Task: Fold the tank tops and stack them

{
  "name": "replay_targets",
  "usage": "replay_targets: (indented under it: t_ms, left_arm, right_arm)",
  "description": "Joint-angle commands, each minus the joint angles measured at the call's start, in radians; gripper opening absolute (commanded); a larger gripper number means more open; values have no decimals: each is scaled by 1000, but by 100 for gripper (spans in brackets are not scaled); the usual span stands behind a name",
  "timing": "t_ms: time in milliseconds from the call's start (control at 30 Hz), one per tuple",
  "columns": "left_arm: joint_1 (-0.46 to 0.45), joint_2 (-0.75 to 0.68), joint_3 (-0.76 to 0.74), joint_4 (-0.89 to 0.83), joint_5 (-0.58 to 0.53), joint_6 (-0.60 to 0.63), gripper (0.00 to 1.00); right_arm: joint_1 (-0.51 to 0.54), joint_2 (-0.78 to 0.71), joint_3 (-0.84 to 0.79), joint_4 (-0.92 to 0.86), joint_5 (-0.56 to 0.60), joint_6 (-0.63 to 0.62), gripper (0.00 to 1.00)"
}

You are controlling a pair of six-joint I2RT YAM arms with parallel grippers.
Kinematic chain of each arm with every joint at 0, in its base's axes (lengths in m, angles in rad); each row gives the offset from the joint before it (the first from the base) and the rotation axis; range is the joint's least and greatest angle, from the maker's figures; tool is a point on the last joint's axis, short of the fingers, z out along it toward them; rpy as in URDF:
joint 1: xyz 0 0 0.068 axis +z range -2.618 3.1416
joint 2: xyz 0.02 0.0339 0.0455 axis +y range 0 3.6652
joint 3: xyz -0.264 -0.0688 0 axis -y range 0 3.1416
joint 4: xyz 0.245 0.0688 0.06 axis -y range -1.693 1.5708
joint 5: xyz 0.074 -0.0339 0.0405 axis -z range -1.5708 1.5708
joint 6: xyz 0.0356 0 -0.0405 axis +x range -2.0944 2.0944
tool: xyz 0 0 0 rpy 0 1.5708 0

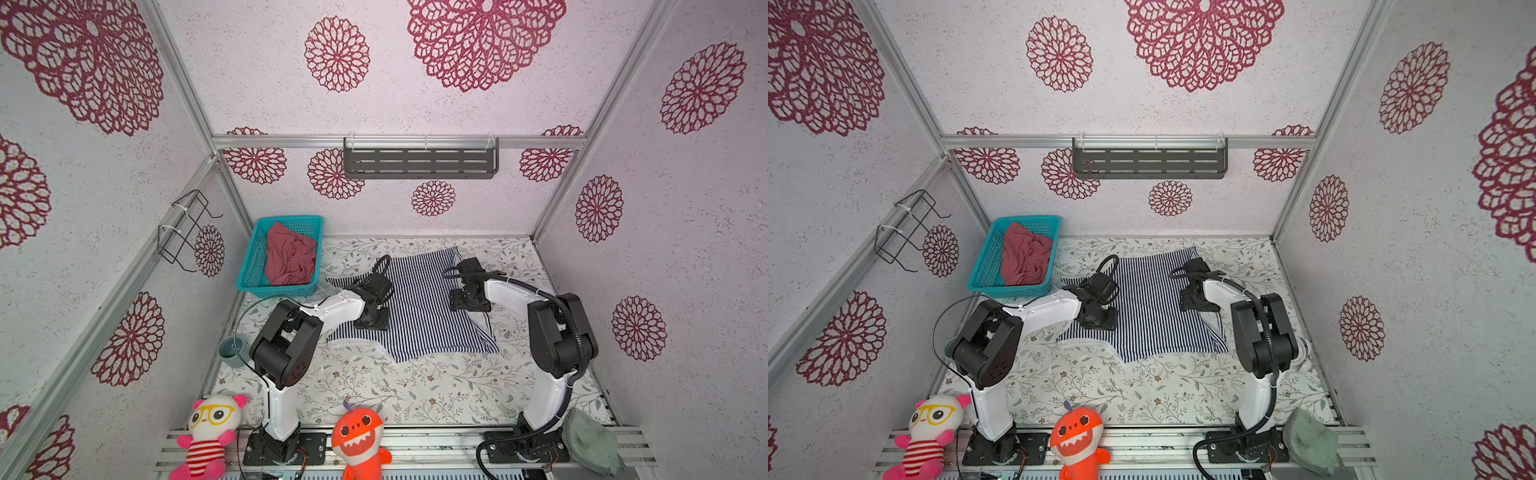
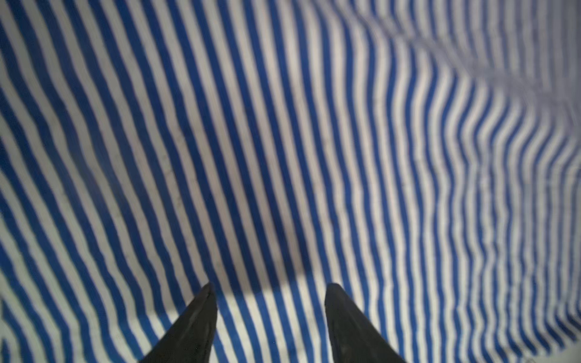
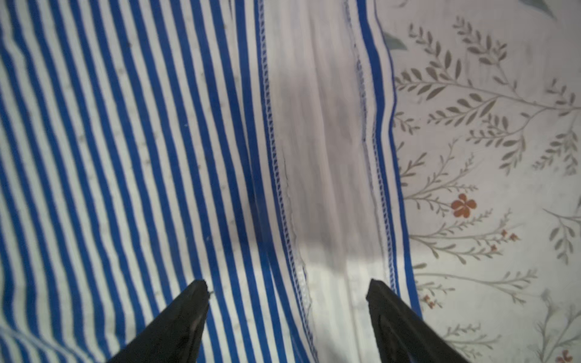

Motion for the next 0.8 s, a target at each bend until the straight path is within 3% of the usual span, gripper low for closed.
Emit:
replay_targets:
  t_ms: [0, 233, 433, 600, 767]
  left_arm:
    - [39, 4, -58, 52, -15, -66, 57]
    - [144, 24, -186, 129, -5, -67, 53]
    - [174, -9, -221, 143, 0, -55, 52]
    - [146, -23, -195, 112, 0, -57, 52]
    - [142, -49, -199, 113, 1, -64, 52]
  right_arm:
    - [-31, -19, 21, 16, 56, -15, 83]
    - [-92, -38, -33, 23, 47, -30, 83]
    - [-189, -96, -91, 18, 36, -52, 83]
    - [-75, -161, -87, 5, 21, -84, 85]
    - [-2, -131, -88, 36, -20, -46, 86]
